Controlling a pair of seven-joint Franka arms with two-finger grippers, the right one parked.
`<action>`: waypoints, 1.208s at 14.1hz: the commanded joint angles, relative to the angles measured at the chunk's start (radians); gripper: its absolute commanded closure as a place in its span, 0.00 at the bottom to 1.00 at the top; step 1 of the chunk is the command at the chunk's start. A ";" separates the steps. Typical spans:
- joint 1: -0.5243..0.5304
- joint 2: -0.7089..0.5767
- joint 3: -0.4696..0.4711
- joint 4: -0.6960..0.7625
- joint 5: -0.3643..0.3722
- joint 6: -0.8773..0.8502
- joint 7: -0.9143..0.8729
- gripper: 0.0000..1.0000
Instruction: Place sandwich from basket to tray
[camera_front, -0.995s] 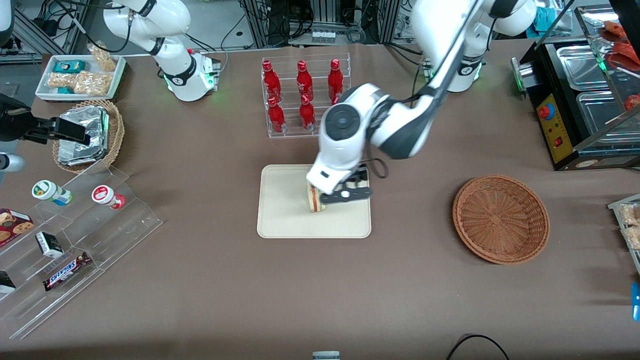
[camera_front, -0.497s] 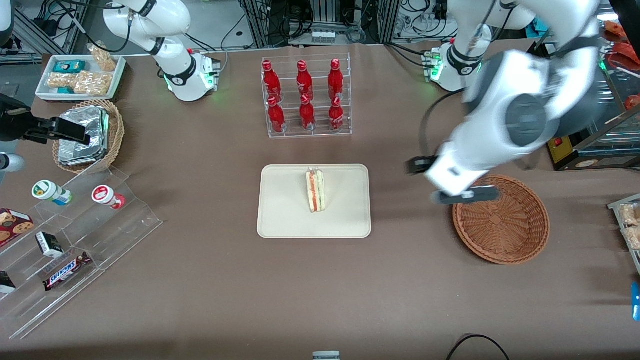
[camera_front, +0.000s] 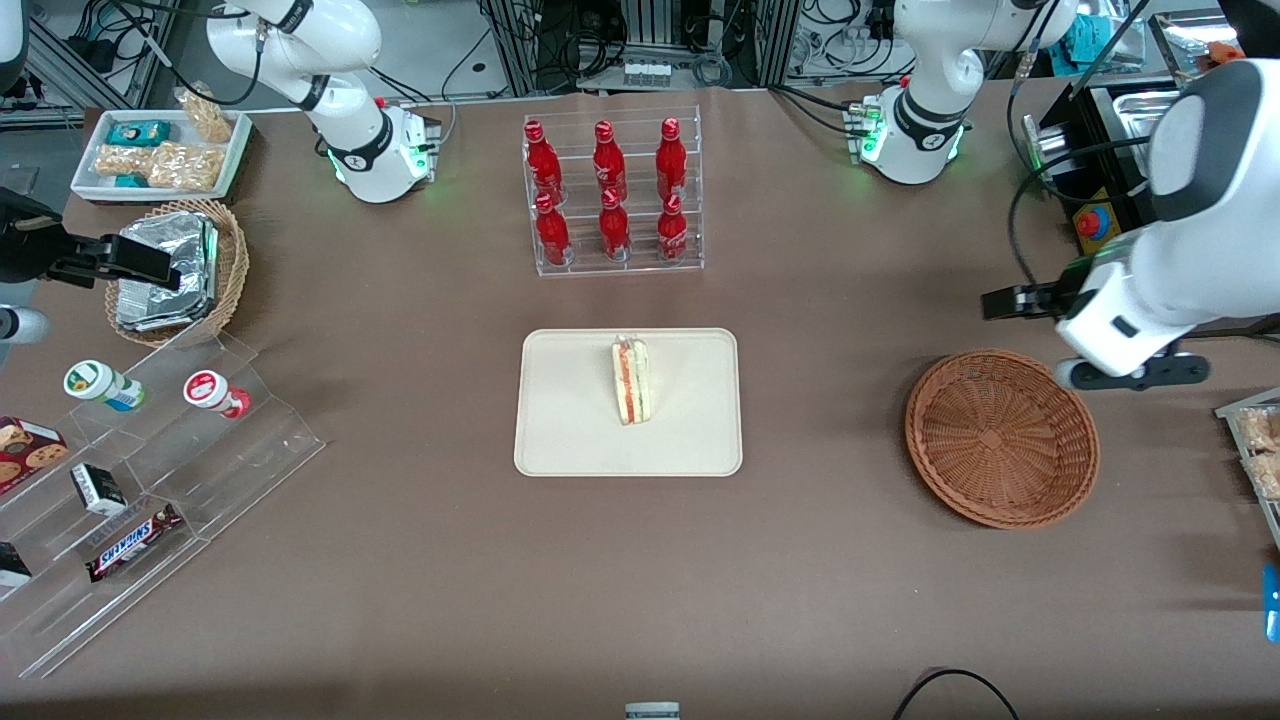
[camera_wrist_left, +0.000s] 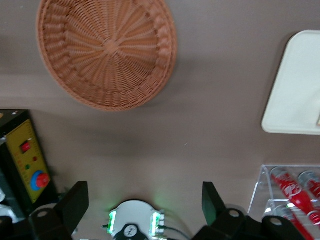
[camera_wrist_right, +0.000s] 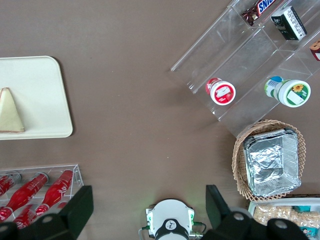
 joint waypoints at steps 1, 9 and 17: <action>0.074 -0.055 -0.015 -0.005 0.010 -0.045 0.105 0.00; 0.084 -0.056 -0.019 0.107 0.002 -0.147 0.103 0.00; 0.067 -0.055 -0.021 0.094 -0.003 -0.154 -0.019 0.00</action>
